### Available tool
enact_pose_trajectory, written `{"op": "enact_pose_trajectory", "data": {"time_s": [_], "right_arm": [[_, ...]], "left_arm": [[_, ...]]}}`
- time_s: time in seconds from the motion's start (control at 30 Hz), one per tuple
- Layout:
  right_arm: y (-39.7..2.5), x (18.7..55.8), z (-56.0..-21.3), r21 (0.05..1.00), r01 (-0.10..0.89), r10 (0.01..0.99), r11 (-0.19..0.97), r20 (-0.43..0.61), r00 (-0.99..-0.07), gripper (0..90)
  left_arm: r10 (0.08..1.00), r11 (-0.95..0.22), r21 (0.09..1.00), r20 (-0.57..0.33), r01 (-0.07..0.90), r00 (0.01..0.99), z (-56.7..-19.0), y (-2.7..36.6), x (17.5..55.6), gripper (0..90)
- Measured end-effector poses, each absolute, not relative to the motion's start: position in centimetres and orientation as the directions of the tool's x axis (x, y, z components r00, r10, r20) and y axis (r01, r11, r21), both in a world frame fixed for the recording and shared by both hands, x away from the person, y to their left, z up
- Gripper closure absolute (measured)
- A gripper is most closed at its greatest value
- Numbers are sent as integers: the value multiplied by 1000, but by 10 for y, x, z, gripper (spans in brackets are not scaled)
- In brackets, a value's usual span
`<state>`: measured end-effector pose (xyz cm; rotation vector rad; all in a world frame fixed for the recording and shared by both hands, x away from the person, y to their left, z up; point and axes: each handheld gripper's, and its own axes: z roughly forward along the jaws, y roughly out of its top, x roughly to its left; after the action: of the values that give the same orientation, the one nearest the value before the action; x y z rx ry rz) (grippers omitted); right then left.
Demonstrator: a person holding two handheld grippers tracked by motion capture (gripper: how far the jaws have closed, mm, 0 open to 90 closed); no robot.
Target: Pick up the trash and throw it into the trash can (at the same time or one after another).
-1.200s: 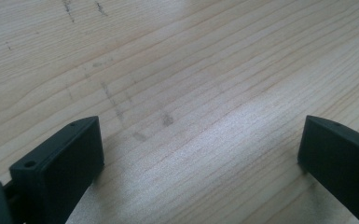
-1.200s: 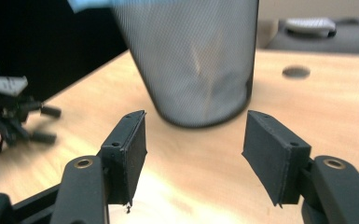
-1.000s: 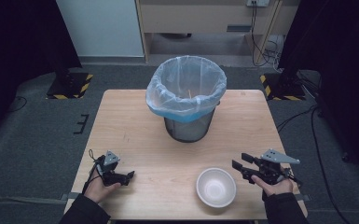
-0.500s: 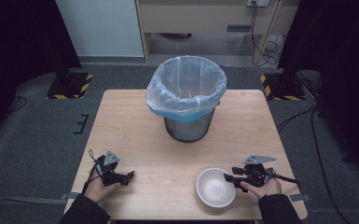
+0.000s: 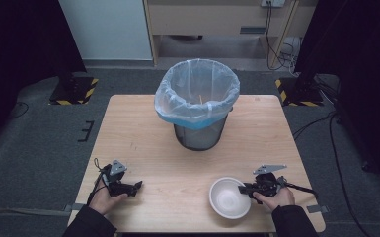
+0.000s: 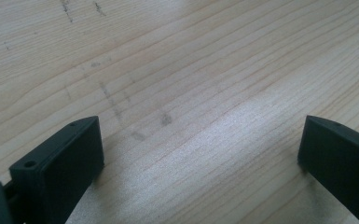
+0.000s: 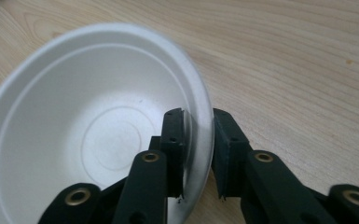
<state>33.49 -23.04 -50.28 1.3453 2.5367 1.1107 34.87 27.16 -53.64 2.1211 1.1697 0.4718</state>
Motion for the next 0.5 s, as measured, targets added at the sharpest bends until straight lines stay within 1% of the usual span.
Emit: {"op": "enact_pose_trajectory", "data": {"time_s": [0.17,0.27,0.5], "right_arm": [[-232,335,-498,641,687,745,344,259,-615,806],[-235,336,-493,669,671,748,319,257,-612,817],[-246,337,-479,752,624,788,211,247,-564,834]], "left_arm": [[845,-381,698,-3,607,535,-536,272,349,0],[845,-381,698,-3,607,535,-536,272,349,0],[845,-381,698,-3,607,535,-536,272,349,0]]}}
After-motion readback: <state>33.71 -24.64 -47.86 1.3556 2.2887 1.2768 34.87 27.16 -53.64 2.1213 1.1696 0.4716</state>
